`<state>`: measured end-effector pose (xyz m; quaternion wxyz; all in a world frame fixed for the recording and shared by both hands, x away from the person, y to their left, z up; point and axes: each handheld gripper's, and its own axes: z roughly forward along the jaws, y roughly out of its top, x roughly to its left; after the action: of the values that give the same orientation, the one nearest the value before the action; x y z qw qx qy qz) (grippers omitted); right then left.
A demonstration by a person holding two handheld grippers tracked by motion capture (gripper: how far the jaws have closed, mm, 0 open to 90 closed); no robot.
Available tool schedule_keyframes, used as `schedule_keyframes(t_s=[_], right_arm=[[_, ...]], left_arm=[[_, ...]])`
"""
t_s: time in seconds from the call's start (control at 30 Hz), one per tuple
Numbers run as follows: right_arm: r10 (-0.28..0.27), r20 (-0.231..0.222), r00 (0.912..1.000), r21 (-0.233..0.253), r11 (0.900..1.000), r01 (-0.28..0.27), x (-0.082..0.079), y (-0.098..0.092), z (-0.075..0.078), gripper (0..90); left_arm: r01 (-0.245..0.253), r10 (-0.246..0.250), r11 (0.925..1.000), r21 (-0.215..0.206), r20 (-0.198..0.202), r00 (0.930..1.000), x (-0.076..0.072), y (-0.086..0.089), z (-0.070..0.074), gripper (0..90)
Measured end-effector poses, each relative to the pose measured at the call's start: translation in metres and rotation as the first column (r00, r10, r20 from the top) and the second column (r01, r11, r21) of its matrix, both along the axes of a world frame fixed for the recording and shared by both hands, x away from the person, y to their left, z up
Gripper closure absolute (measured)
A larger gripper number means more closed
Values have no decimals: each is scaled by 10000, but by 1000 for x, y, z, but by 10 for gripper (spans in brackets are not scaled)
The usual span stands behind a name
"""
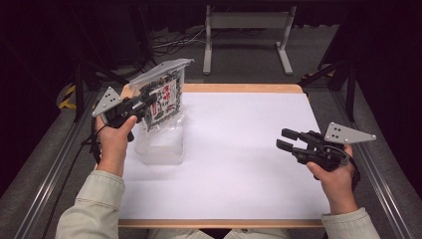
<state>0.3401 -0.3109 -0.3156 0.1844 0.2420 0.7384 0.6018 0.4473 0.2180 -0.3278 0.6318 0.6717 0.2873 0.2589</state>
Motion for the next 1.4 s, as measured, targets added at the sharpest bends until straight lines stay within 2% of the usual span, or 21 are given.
schedule_keyframes(t_s=[0.07, 0.33, 0.5, 0.77, 0.83, 1.07, 1.23, 1.3, 1.33, 1.4], right_arm=[[7, 4, 10000, 8, 10000, -7, 0, 0, 0, 572], [53, -81, 10000, 9, 10000, -53, 1, 0, -2, 569], [57, -89, 9999, -25, 10000, -57, 1, 1, -3, 569], [90, -90, 9999, 11, 10000, -90, 1, 1, -3, 568], [89, -103, 9999, 15, 10000, -88, 1, 1, -3, 568], [133, -134, 9998, 45, 9999, -132, 1, 1, -4, 565], [74, -143, 9999, 45, 10000, -74, 1, 0, -4, 564], [91, -173, 9998, 61, 9999, -90, 2, -1, -5, 563], [91, -173, 9998, 61, 9999, -90, 2, -1, -5, 563], [68, -195, 9998, 56, 10000, -67, 2, -1, -6, 563]], left_arm=[[15, -14, 9998, 180, -57, 10000, 0, 0, -1, 723], [-7, 6, 10000, -84, -180, 9998, 0, 4, -11, 722], [52, -46, 9999, 154, -434, 9990, 1, 4, -18, 722], [121, -117, 9999, 57, -568, 9983, 2, 6, -28, 721], [146, -144, 9999, 27, -734, 9972, 2, 7, -30, 720], [121, -111, 9999, 112, -917, 9957, 2, 6, -31, 717], [-95, 109, 9999, 100, -1482, 9889, 2, 11, -30, 717], [-168, 195, 9997, 167, -1772, 9840, 2, 13, -31, 718], [-168, 195, 9997, 167, -1772, 9840, 2, 13, -31, 718], [-243, 346, 9983, 532, -2026, 9786, 2, 14, -32, 718]])
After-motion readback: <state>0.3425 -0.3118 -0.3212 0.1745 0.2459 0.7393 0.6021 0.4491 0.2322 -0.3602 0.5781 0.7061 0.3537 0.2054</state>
